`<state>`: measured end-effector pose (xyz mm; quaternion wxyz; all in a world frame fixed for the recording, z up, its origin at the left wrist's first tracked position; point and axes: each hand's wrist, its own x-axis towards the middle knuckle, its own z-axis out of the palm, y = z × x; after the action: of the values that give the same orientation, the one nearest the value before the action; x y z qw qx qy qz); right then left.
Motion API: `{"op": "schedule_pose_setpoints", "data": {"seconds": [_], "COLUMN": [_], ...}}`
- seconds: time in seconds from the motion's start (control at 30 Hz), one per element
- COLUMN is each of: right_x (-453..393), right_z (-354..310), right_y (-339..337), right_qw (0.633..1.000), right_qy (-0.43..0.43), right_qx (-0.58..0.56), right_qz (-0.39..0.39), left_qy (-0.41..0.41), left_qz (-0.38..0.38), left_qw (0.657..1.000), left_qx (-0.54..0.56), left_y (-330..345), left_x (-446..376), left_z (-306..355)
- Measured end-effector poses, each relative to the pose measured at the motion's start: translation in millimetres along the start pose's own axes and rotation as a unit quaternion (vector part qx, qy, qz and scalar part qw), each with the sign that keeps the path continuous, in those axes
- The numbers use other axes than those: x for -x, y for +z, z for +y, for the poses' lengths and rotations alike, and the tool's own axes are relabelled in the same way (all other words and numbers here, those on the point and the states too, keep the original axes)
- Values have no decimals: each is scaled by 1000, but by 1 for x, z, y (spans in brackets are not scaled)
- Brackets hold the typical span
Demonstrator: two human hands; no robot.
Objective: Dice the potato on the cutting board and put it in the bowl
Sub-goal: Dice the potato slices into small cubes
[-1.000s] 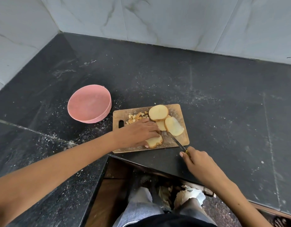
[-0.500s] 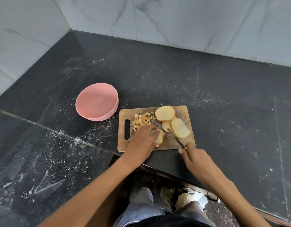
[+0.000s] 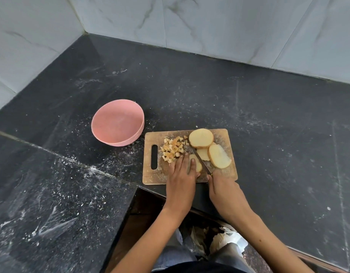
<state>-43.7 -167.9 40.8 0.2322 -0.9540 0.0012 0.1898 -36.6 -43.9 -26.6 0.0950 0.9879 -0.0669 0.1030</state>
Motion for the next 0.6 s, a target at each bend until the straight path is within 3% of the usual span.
{"op": "schedule_pose_setpoints", "data": {"seconds": [0.6], "right_x": [-18], "right_z": [-12], "right_y": [5], "right_qw": [991], "right_qy": [60], "right_qx": [104], "right_qz": [-61], "left_qy": [13], "left_qz": [64], "left_qw": [996], "left_qx": [65], "left_y": [1], "left_x": [-2], "left_z": [-6]}}
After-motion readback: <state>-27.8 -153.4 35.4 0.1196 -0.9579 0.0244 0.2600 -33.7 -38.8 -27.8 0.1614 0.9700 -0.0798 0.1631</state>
